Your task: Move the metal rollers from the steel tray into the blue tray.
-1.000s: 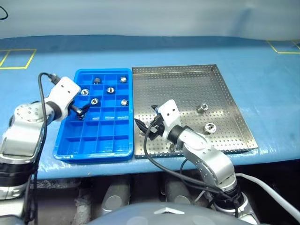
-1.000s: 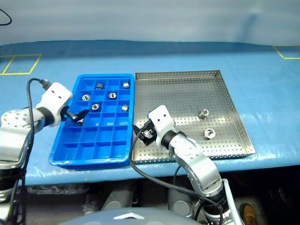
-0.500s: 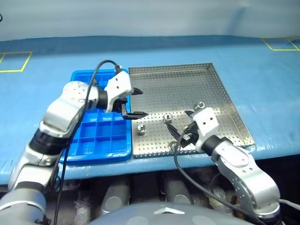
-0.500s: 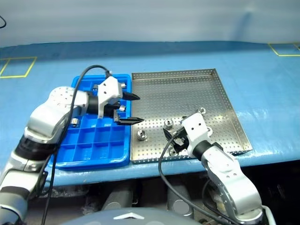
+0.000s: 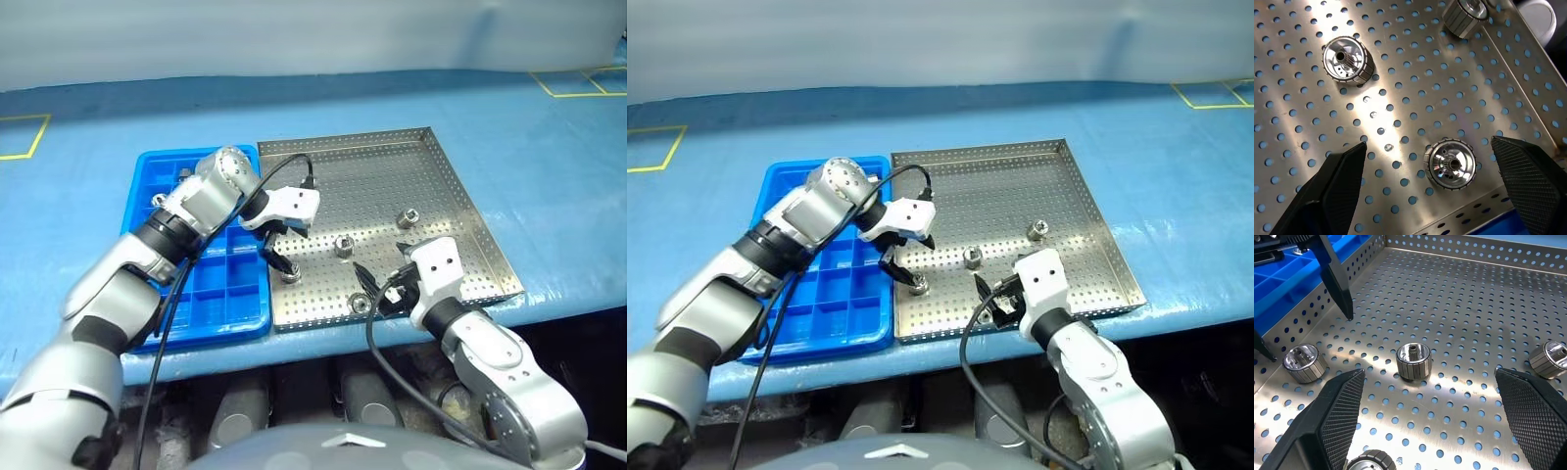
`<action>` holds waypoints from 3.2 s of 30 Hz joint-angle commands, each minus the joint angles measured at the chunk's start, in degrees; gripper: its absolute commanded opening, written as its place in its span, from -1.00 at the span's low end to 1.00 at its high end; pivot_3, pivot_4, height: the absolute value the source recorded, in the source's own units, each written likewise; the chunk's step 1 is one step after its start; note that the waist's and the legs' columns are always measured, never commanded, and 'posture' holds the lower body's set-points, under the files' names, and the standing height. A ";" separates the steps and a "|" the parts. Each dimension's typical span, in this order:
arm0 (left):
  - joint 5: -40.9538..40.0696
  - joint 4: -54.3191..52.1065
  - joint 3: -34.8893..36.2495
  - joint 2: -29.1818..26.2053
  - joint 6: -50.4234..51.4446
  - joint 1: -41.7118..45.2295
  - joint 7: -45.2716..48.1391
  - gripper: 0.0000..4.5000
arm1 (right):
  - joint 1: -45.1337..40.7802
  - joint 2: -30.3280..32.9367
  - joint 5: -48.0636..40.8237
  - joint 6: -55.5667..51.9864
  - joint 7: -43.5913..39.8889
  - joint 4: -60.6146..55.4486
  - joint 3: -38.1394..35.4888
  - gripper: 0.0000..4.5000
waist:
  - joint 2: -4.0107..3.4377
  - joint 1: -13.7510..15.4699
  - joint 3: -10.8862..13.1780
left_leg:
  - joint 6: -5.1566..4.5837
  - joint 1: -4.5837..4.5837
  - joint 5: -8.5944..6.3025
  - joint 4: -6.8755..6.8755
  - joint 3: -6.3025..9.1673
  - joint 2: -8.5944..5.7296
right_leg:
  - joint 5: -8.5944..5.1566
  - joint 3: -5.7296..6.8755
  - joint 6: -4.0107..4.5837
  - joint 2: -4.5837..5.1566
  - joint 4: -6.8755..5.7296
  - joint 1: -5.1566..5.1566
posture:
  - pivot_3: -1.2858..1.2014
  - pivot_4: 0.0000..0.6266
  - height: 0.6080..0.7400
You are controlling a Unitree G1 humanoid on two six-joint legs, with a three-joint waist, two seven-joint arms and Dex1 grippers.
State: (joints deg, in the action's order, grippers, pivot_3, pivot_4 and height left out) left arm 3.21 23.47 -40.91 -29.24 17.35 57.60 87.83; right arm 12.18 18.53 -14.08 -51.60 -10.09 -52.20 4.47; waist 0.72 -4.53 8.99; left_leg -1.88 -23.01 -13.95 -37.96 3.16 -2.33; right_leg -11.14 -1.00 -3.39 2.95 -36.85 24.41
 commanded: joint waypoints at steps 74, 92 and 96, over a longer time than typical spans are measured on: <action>-4.60 -60.53 45.63 -27.37 34.47 -50.08 -31.38 -0.24 | -26.49 -7.10 2.22 6.79 -7.55 19.47 20.16 1.00 | -0.07 4.85 0.04 | 0.29 0.17 0.16 0.16 0.30 -0.02 | -0.14 0.27 0.38 0.08 -0.06 0.00 | 0.14 -0.52 1.00; -7.27 -58.88 38.67 -28.91 37.59 -52.55 -36.72 -0.24 | -24.38 -6.18 2.74 10.56 -10.21 18.67 20.53 1.00 | -0.06 5.17 0.04 | 0.35 0.21 0.19 0.34 0.34 -0.01 | -0.20 0.30 0.49 0.08 -0.07 0.01 | 0.10 -0.52 1.00; -7.60 -58.22 37.97 -30.17 38.40 -52.85 -36.94 -0.09 | -23.71 -6.06 2.93 10.29 -9.54 18.07 20.16 1.00 | -0.05 5.13 0.04 | 0.35 0.22 0.19 0.36 0.33 -0.01 | -0.23 0.30 0.53 0.08 -0.07 0.01 | 0.10 -0.52 1.00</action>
State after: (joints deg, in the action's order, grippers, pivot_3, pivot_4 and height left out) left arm -4.11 -34.66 -3.08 -58.22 55.41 4.75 51.06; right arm -11.84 12.76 -11.40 -41.90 -19.98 -31.81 25.71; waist 0.66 0.60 9.03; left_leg -1.53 -22.79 -13.76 -37.60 3.50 -2.33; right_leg -11.37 -0.69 -2.86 3.03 -36.92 24.42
